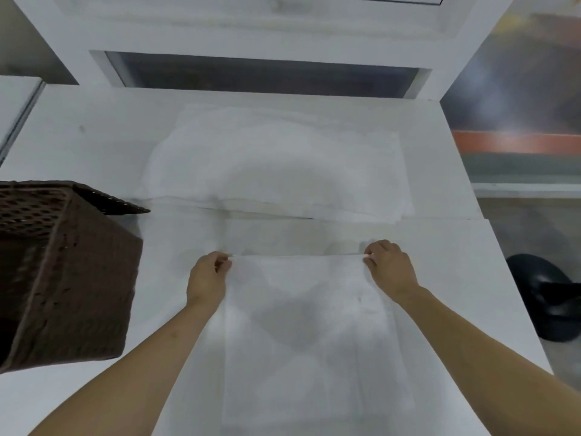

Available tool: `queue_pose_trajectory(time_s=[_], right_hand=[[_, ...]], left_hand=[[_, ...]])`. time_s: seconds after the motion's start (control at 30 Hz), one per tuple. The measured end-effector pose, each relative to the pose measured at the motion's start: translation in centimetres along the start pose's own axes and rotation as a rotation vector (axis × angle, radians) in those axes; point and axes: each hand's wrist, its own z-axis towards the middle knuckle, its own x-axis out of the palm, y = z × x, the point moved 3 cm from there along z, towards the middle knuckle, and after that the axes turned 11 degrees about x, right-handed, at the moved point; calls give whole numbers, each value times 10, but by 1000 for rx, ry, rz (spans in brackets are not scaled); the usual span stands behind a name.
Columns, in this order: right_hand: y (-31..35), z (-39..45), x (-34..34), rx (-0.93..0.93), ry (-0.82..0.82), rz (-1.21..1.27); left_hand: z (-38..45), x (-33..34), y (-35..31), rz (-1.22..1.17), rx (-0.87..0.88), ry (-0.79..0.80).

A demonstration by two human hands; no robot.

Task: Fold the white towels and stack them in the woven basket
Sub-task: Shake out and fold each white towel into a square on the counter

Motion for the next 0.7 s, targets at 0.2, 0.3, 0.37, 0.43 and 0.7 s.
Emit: queue_pose_trajectory(time_s=[0.2,0.3,0.37,0.43,0.7], right_hand=[[-1,-29,11,-54,-76,34],[-6,-56,16,-72,-40,69],[-11,-80,21,-114,-29,64],[-18,-105,27,-161,-22,63],[-46,-214,53,-327,44,89]], left_hand=[[-18,10,5,179,95,64],[-43,15,-2,329,265,111],[-64,22,-3,372,359,160],[-88,30,-2,419,444,210],[-195,52,9,471,611,279]])
